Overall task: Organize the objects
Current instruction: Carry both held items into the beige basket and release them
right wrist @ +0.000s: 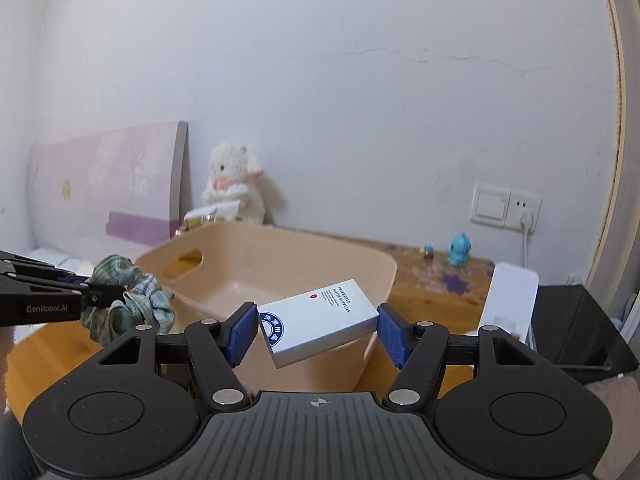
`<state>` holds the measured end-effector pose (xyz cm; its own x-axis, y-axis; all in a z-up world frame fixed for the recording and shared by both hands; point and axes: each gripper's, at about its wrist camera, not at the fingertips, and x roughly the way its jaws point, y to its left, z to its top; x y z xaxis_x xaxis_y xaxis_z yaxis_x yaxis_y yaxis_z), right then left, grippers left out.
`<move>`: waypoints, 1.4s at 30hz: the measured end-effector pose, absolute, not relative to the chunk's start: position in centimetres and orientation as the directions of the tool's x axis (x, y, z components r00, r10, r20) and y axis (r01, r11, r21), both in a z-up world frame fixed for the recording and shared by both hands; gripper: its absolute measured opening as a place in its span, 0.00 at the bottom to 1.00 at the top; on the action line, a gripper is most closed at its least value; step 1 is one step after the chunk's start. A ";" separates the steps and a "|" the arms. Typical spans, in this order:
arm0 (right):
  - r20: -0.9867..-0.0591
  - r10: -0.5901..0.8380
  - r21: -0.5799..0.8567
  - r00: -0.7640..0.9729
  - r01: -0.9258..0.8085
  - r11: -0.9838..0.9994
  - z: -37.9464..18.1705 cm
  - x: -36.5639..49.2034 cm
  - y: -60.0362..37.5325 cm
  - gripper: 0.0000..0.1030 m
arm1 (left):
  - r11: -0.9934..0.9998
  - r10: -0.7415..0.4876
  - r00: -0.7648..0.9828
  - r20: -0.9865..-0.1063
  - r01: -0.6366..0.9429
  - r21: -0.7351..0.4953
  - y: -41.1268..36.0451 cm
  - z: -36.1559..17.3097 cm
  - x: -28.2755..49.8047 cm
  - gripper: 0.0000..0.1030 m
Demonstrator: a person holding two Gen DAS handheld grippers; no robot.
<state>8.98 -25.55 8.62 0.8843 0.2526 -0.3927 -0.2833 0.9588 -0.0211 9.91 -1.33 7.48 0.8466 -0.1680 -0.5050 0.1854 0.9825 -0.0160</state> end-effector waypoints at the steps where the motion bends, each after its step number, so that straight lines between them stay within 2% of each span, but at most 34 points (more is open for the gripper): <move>1: -0.388 0.253 -0.018 0.886 -0.282 0.959 8.8 9.2 -25.5 0.60 | 0.983 -0.166 0.853 -0.495 0.183 -0.014 -1.2 7.9 10.1 0.10; 8: -0.348 0.241 -0.015 0.906 -0.263 0.965 9.9 11.3 -24.3 0.60 | 0.986 -0.141 0.880 -0.452 0.164 0.012 -1.1 10.7 13.2 0.10; 14: -0.357 0.211 -0.042 0.910 -0.242 0.969 9.6 13.6 -23.0 0.60 | 0.987 -0.124 0.892 -0.435 0.154 0.036 -1.8 11.6 16.0 0.10; 24: -0.449 0.146 -0.094 0.882 -0.210 0.973 6.6 17.4 -21.1 0.60 | 0.972 -0.044 0.852 -0.522 0.156 0.173 -4.8 8.8 20.2 0.10; 31: -0.506 0.105 -0.120 0.856 -0.190 0.974 4.9 18.7 -20.8 0.61 | 0.977 -0.033 0.813 -0.581 0.149 0.153 -5.3 6.7 22.2 0.11; 36: -0.519 0.097 -0.107 0.849 -0.177 0.978 4.4 18.7 -21.0 0.74 | 0.977 -0.024 0.783 -0.621 0.149 0.150 -5.2 5.7 22.6 0.16; 38: -0.508 0.095 -0.102 0.856 -0.169 0.980 4.7 18.2 -21.2 0.78 | 0.978 -0.041 0.782 -0.622 0.159 0.136 -4.8 5.9 22.1 0.28; 39: -0.500 0.091 -0.104 0.861 -0.164 0.981 4.9 17.8 -21.2 0.83 | 0.978 -0.049 0.789 -0.613 0.163 0.131 -4.6 6.1 21.7 0.46; 40: -0.494 0.090 -0.103 0.865 -0.161 0.981 5.1 17.5 -21.2 0.91 | 0.978 -0.053 0.797 -0.602 0.162 0.128 -4.3 6.4 21.3 0.68; 42: -0.477 0.092 -0.094 0.874 -0.155 0.983 5.6 16.6 -21.4 1.00 | 0.981 -0.067 0.818 -0.571 0.157 0.110 -3.6 7.1 20.3 0.87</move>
<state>16.64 -21.40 5.65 0.8740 0.0925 -0.4771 -0.1551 0.9835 -0.0936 20.27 -3.59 7.14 0.8182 -0.0674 -0.5709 0.1574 0.9814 0.1098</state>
